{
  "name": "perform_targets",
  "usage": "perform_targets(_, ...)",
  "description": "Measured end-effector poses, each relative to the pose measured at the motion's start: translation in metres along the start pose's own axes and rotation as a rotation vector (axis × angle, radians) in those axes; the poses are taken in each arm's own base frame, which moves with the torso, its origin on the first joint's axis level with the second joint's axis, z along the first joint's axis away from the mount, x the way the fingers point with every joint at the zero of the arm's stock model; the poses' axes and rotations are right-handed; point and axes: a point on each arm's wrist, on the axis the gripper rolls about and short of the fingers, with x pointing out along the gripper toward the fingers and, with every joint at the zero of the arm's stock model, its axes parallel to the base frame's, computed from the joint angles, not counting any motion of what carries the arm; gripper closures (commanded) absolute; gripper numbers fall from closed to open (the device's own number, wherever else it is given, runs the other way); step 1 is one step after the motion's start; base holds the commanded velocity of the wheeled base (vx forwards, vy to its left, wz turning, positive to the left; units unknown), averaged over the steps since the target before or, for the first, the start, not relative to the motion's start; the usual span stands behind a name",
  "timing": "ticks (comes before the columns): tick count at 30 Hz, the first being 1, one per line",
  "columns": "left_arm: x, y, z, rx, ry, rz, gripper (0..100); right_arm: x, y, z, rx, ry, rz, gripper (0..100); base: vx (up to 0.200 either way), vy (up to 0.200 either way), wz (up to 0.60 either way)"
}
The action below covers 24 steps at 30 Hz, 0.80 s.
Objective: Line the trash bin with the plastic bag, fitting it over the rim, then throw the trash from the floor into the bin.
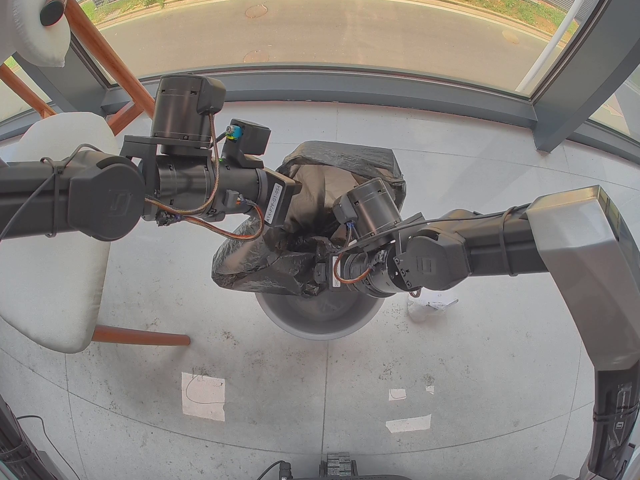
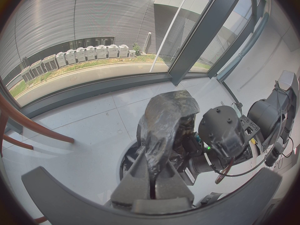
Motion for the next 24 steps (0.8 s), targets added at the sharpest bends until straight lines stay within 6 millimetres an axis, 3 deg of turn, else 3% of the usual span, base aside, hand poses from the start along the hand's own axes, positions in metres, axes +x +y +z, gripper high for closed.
perform_targets(5, 0.000, 0.000, -0.001, 0.000, 0.002, -0.001, 100, 0.006, 0.002, 0.015, 0.024, -0.069, -0.012, 0, 0.000, 0.000, 0.00)
perform_targets(6, 0.000, 0.000, 0.000, 0.001, 0.002, -0.001, 100, 0.008, 0.003, 0.019, 0.033, -0.099, -0.007, 100, 0.000, 0.000, 0.00)
perform_targets(11, 0.000, 0.000, -0.001, 0.000, 0.002, -0.002, 100, 0.016, 0.009, 0.029, 0.045, -0.200, 0.025, 100, 0.000, 0.000, 0.00)
perform_targets(18, 0.000, -0.001, -0.002, -0.003, 0.008, -0.005, 100, 0.020, 0.012, 0.027, 0.034, -0.202, 0.026, 100, 0.000, 0.000, 0.00)
perform_targets(24, 0.000, -0.001, -0.005, -0.004, 0.019, -0.006, 100, 0.002, 0.005, 0.025, 0.006, -0.176, 0.017, 100, 0.000, 0.000, 0.00)
